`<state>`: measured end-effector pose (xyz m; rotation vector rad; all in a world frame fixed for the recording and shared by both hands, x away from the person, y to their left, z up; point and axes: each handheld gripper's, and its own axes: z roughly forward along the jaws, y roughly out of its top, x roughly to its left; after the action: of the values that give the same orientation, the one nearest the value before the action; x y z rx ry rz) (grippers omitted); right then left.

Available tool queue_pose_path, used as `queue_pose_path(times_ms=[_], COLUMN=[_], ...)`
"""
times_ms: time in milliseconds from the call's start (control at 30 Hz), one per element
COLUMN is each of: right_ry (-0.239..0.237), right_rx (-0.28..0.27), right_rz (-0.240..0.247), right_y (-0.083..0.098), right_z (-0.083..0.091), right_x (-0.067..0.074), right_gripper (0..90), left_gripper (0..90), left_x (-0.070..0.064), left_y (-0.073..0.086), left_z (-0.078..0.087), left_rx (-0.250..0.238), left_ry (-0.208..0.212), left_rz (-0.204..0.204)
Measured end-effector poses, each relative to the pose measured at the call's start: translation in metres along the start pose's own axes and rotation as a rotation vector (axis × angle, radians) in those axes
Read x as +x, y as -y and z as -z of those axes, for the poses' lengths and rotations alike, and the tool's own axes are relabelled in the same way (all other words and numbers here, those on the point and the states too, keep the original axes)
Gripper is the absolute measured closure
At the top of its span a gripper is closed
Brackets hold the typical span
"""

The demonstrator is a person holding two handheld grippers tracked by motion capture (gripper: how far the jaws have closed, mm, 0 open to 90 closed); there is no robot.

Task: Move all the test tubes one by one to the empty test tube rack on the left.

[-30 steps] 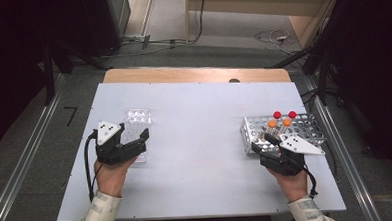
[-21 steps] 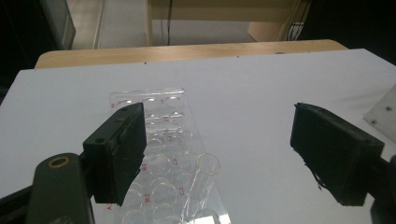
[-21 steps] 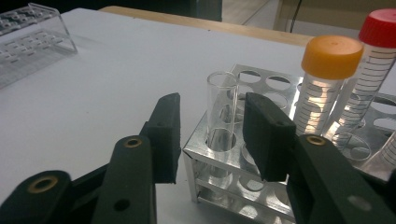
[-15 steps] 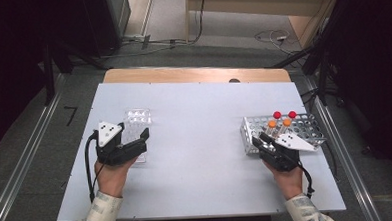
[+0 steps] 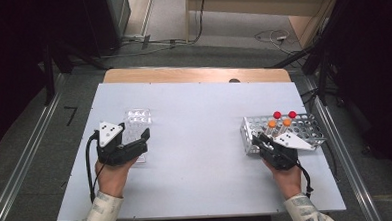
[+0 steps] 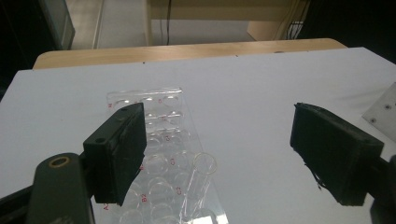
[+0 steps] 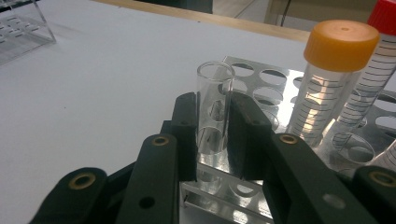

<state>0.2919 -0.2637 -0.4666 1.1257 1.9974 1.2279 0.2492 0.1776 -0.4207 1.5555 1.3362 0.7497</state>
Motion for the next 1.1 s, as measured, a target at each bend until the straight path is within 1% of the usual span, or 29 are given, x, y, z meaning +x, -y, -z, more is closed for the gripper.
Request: queue_pose_path(times_ms=[233,367,433,533,600,833,967,1100], right_ry=[0.007,0.004,0.002,0.006,0.005,0.012,-0.003,-0.029], right_rx=[-0.012,-0.032,-0.040,-0.041,-0.048,-0.102,-0.131,-0.153], right_rz=[0.009,0.005,0.014,0.019,0.010,0.022,0.017,0.022], right_y=[-0.001,-0.005,-0.007,-0.009,-0.013,-0.030,-0.039,-0.046], right_z=[0.001,0.006,0.008,0.011,0.014,0.029,0.036,0.041], right_x=[0.001,0.002,0.002,0.003,0.004,0.006,0.009,0.015], right_gripper=[72.5,72.5,72.5,72.6,72.8,72.9,72.9,72.9], left_gripper=[18.8,18.8,18.7,18.4,18.4,18.4,18.4,18.4], left_x=[-0.001,-0.001,-0.001,-0.002,-0.002,-0.003,-0.003,-0.005], left_y=[0.000,0.000,0.001,0.000,0.000,0.000,0.000,0.000], left_z=[0.000,-0.001,-0.002,-0.002,-0.002,-0.002,-0.002,-0.001], left_rx=[0.002,0.005,0.015,0.017,0.016,0.016,0.015,0.009], left_ry=[0.003,0.005,0.008,0.010,0.010,0.010,0.011,0.011], left_rz=[-0.001,-0.003,-0.005,-0.007,-0.009,-0.008,-0.010,-0.009])
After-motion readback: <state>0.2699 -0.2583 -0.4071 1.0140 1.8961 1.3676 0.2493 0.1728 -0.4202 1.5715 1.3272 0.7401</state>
